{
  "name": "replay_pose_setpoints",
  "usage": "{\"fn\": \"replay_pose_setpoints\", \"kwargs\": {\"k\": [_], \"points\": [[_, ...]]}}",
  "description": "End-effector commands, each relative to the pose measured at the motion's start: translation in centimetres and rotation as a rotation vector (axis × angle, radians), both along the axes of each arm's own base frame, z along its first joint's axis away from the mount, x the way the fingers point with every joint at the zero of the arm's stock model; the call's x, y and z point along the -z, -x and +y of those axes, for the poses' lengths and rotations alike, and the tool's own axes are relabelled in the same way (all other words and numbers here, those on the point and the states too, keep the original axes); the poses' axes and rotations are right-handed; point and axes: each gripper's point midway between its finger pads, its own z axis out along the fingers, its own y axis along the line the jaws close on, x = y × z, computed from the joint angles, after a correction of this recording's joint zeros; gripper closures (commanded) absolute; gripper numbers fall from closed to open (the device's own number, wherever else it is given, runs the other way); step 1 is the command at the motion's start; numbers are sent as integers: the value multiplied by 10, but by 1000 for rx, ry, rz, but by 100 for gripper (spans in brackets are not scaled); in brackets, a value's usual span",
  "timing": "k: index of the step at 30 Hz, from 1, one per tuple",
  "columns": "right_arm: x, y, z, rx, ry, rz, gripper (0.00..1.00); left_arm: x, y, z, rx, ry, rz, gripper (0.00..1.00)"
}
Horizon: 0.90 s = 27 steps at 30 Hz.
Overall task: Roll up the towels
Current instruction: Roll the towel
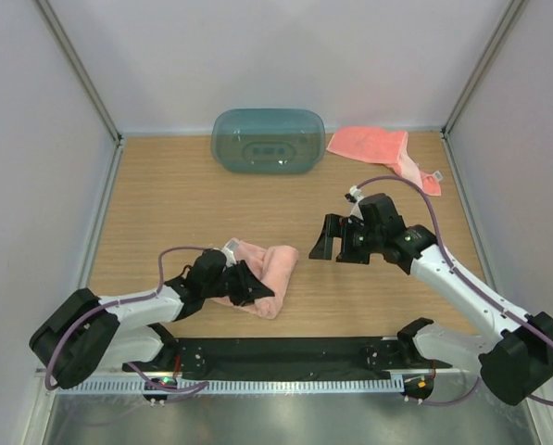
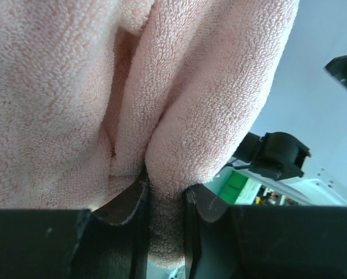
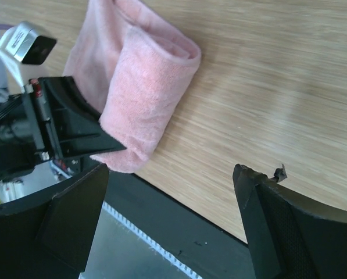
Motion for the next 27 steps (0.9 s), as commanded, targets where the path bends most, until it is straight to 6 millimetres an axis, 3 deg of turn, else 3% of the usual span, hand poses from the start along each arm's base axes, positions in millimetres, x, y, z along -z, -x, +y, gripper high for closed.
{"fn": "replay_pose_setpoints", "kwargs": {"k": [1,3,4,5,7,9,16,21,22,27], "points": [[-20,11,35,-128,-231,-37,4,-14,-8,-2,-36,113,0,95],[-23,6,45,-148,-300,-82,4,-10,-13,4,-60,121,12,95],[-9,11,46,-151,-314,-50,3,-7,-12,5,-64,127,41,96],[-12,5,52,-150,-352,-79,3,-2,-15,11,-88,124,58,97],[2,6,62,-167,-363,-74,3,7,-14,16,-106,112,98,98],[22,8,70,-180,-324,-55,2,17,-13,23,-125,95,131,98],[54,-10,99,-176,-287,-123,0,43,-1,39,-163,70,258,100],[89,-28,113,-141,-239,-114,0,61,7,49,-183,49,323,100],[88,-33,118,-133,-250,-128,0,63,9,51,-186,46,333,100],[118,-39,133,-131,-231,-97,0,72,13,54,-186,53,362,100]]}}
